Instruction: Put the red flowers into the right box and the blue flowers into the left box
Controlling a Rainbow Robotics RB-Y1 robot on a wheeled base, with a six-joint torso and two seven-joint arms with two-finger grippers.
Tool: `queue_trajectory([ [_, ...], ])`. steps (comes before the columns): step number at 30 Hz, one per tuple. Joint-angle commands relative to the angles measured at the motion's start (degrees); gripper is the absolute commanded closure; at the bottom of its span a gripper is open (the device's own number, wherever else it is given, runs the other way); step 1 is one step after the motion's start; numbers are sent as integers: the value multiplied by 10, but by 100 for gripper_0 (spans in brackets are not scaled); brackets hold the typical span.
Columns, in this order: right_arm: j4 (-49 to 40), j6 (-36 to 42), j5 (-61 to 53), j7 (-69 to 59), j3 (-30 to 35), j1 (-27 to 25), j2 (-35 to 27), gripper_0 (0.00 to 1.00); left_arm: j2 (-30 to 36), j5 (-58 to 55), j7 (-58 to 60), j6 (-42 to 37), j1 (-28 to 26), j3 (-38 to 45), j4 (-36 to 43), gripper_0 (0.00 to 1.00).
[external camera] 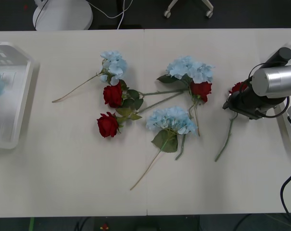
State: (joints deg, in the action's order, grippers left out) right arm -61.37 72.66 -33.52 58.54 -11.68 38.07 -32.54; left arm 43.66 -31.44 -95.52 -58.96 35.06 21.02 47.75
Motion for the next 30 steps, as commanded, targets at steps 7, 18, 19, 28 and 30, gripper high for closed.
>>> queue_trajectory([
  [7,11,-9,-1,39,0,24,10,0,25,-127,-39,-193,29,15,205,0],
  [18,23,-13,-13,54,0,25,12,0,-29,-200,-265,-102,40,-158,260,0],
  [19,23,-13,-14,54,0,24,13,0,-41,-194,-278,-83,43,-180,256,0],
  [28,31,-23,-21,56,0,24,13,37,-131,-129,-305,49,106,-308,170,0],
  [30,37,-29,-23,59,0,25,15,42,-154,-121,-307,70,130,-326,130,0],
])
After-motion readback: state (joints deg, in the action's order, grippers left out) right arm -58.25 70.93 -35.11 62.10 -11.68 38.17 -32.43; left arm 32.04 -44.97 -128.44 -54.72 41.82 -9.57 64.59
